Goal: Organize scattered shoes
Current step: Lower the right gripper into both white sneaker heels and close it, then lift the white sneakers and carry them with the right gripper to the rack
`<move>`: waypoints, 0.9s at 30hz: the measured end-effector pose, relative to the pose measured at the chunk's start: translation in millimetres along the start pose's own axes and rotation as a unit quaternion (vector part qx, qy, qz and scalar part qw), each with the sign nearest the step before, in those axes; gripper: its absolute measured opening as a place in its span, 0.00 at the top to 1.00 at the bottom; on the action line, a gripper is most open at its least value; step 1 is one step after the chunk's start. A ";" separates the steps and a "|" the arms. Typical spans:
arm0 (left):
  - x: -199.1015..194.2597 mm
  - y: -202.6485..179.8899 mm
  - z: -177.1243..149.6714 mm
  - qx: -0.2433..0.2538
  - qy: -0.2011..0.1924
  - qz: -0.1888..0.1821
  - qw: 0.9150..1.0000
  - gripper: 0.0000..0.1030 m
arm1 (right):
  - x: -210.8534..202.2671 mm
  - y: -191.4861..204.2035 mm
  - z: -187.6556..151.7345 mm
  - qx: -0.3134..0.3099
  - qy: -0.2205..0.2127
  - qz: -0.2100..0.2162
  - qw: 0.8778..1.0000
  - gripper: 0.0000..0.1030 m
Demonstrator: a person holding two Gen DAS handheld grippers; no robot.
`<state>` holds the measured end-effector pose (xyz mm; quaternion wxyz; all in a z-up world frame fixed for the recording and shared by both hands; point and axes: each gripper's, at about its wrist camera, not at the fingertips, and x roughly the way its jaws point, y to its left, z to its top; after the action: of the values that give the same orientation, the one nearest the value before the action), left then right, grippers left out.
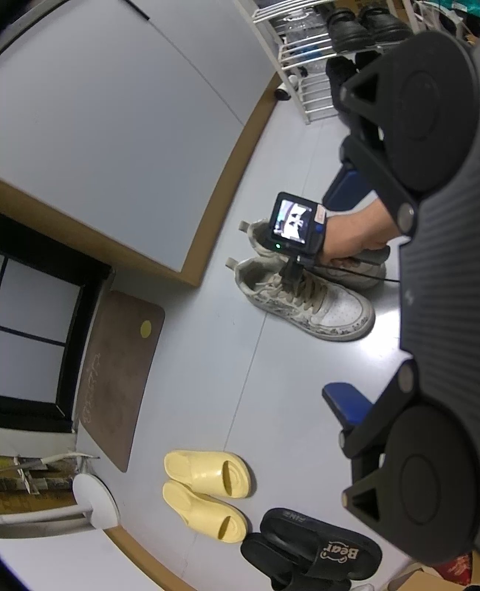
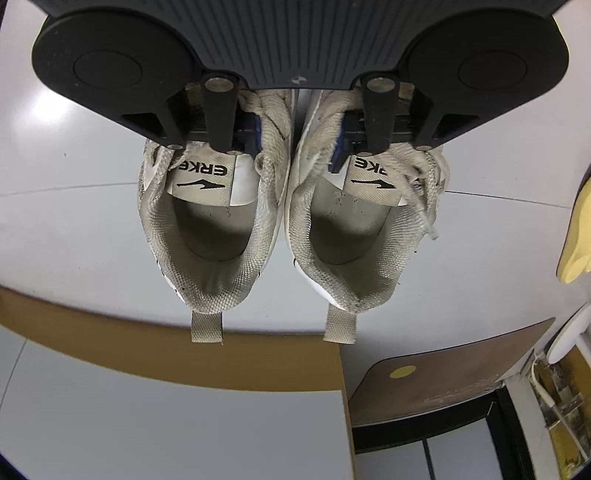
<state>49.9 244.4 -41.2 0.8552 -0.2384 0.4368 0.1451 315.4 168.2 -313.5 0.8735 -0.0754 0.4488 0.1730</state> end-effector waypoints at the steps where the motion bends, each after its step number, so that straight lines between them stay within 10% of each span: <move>1: -0.3 -0.3 0.1 0.001 -0.002 0.000 1.000 0.03 | -4.0 -0.7 -4.0 0.003 -0.013 -0.003 1.000 0.77; 18: -7.0 -0.7 4.3 0.007 -0.029 0.028 0.999 0.03 | -50.3 -9.4 -46.1 -0.010 -0.094 0.019 0.995 0.81; 27: -24.1 -22.2 1.5 -0.014 -0.038 -0.028 0.999 0.03 | -94.6 -53.7 -38.7 -0.001 -0.101 -0.013 0.995 0.81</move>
<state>47.2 225.5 -14.5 0.8713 -0.2569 0.3952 0.1365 255.1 85.1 -260.8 0.9165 -0.0640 0.3571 0.1688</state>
